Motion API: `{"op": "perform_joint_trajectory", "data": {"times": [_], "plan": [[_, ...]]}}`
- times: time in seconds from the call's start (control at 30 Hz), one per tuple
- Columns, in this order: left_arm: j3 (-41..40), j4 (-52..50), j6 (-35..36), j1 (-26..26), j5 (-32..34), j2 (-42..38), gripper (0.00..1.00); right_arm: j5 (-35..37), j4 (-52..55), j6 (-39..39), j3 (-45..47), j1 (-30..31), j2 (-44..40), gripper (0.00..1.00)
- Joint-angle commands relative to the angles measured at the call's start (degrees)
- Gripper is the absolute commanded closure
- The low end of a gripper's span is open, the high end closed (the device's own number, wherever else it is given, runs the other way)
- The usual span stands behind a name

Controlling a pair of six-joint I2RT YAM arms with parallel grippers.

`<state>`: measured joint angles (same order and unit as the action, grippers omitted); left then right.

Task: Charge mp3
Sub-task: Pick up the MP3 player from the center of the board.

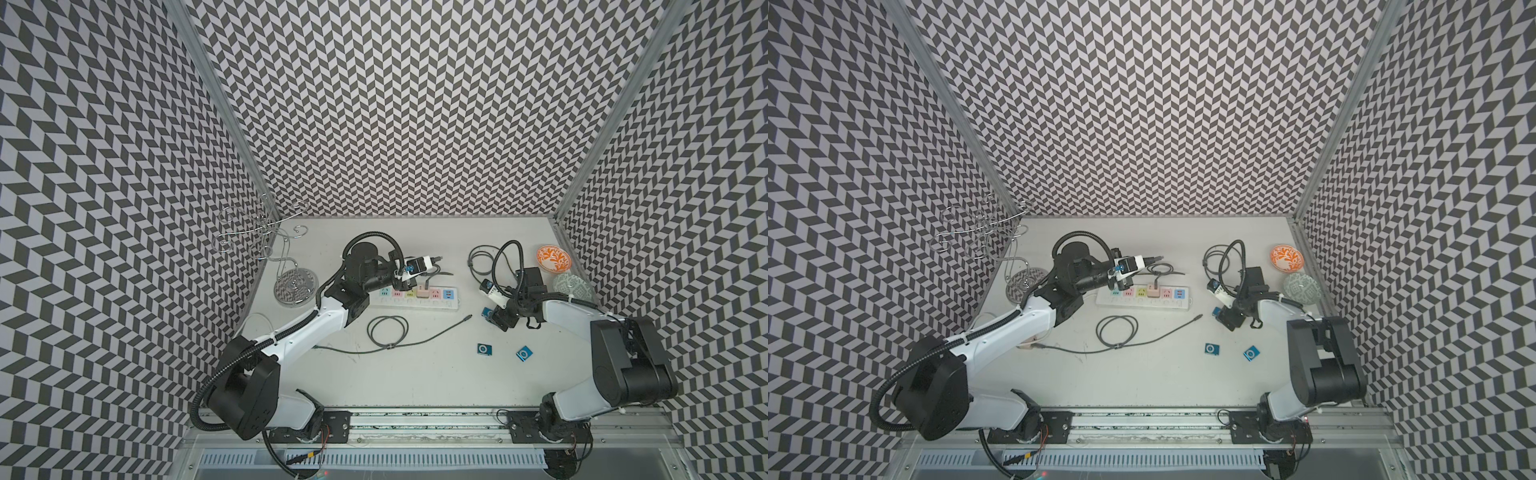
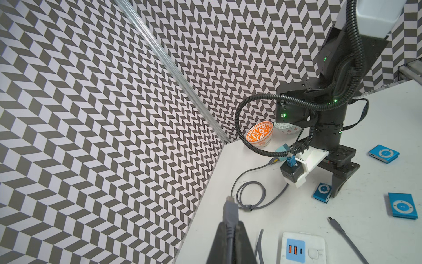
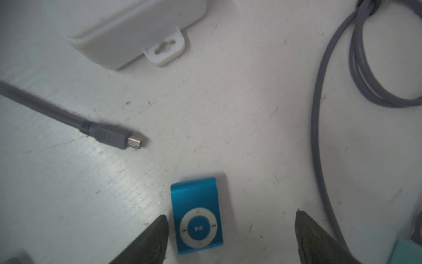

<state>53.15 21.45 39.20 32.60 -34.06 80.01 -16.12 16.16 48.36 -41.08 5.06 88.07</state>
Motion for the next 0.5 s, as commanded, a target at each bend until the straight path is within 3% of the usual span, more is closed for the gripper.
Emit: {"op": "perform_joint_trajectory", "data": {"times": [0.0,0.07,0.27,0.37,0.47], "plan": [[-0.6,1.4,1.2,0.2,0.5,-2.1,1.00,-1.0,-1.1,0.2,-0.2,-0.1,1.3,0.15],[-0.9,1.4,1.6,0.0,1.0,-2.4,1.00,-1.2,0.1,1.1,-0.2,-0.1,1.7,0.15],[-1.4,2.1,1.8,0.0,1.3,-2.7,1.00,-0.5,0.2,1.1,0.5,-0.2,1.8,0.26],[-1.4,2.3,1.8,0.0,1.4,-2.8,1.00,-1.2,1.2,1.4,0.4,-0.1,1.6,0.36],[-1.4,2.4,1.8,0.0,1.3,-2.8,1.00,-2.4,1.8,1.9,0.9,-0.1,1.0,0.37]]}}
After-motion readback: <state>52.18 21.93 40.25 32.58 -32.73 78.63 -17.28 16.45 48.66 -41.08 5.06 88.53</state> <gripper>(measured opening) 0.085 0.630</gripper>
